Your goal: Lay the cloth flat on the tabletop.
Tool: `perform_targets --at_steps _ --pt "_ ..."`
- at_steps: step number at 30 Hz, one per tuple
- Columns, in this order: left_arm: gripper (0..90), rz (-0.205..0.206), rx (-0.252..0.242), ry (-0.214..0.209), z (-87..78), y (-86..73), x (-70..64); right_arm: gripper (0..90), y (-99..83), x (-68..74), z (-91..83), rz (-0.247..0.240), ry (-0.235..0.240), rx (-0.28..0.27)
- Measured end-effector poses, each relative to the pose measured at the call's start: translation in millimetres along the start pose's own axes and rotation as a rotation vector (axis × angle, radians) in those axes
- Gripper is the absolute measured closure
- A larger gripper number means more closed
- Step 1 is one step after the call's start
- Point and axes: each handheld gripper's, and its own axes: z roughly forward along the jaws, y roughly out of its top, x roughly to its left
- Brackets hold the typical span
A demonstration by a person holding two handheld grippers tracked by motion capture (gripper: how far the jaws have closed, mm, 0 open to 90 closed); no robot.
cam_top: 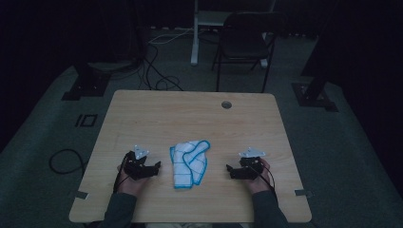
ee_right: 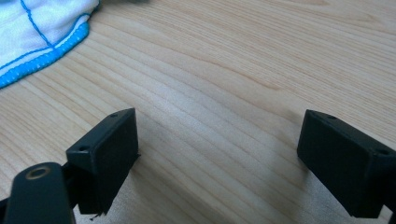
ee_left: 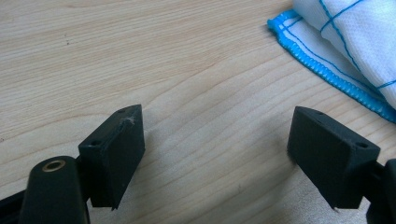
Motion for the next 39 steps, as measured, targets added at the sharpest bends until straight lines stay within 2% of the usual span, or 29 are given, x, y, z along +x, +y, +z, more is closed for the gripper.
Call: perform_targets --at_steps 11,15,18,24,31,39 --pt "19.8 0.011 0.0 -0.013 -0.6 -0.5 0.1 12.7 -0.1 0.2 -0.1 0.0 -0.001 0.0" --pt "32.7 0.011 0.008 -0.016 -4.5 -0.2 0.8 12.6 0.0 0.2 0.0 0.001 0.0 0.0" --pt "37.8 0.005 0.015 -0.01 -6.8 -0.1 1.2 12.6 0.0 0.2 0.0 0.002 0.0 0.0" --pt "39.7 0.002 0.025 -0.022 -8.9 0.7 0.6 12.6 0.0 0.2 0.0 0.001 0.0 0.0" --pt "39.6 0.023 -0.009 -0.045 -19.2 6.9 -7.8 12.6 0.0 0.2 -0.1 0.002 0.0 0.0" --pt "42.8 0.045 -0.029 -0.1 -26.7 9.8 -21.1 12.6 0.0 0.2 -0.1 0.001 -0.001 0.0"
